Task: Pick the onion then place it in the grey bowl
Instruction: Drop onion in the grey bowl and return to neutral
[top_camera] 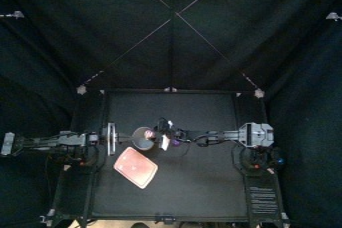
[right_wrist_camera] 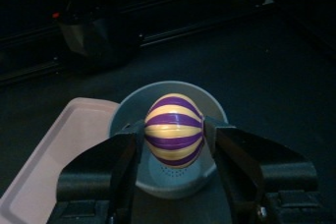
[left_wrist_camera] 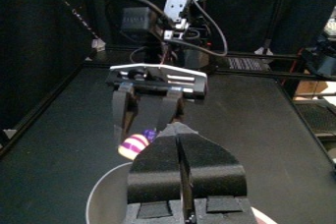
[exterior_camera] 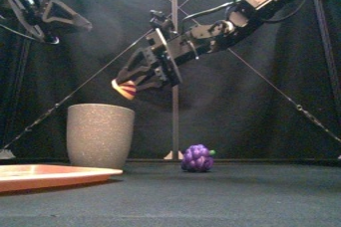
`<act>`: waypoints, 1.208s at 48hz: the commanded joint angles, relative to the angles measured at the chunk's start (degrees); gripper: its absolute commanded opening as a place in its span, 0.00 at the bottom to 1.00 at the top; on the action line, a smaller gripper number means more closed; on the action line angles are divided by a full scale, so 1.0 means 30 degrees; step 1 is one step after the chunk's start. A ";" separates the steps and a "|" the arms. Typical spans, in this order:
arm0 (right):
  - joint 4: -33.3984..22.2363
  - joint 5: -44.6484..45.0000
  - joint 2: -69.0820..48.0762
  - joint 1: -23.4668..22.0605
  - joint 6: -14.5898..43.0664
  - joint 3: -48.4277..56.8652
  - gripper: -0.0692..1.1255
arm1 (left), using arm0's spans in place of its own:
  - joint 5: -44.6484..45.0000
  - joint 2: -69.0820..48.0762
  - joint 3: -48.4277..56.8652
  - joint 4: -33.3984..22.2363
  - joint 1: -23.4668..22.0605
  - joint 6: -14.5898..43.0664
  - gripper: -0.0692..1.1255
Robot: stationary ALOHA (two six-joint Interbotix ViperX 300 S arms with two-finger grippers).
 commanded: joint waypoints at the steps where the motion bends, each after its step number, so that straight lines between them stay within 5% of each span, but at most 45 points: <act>1: 0.0000 0.0059 0.0293 0.0029 -0.0029 -0.1553 0.76 | -0.0088 0.0059 -0.0264 0.0000 0.0059 0.0000 0.12; 13: -0.0322 0.1055 0.0908 0.0088 0.0000 -0.2402 0.89 | -0.0059 0.0059 -0.0088 0.0000 0.0059 0.0000 0.12; 25: -0.0527 0.1113 -0.0088 0.0088 -0.0205 -0.1729 0.90 | -0.0059 0.0059 -0.0059 0.0000 0.0088 -0.0029 0.12; 58: -0.1641 -0.2637 -0.9258 -0.0029 -0.0146 0.9111 0.90 | -0.0205 0.0029 -0.0059 -0.0088 0.0059 -0.0029 0.11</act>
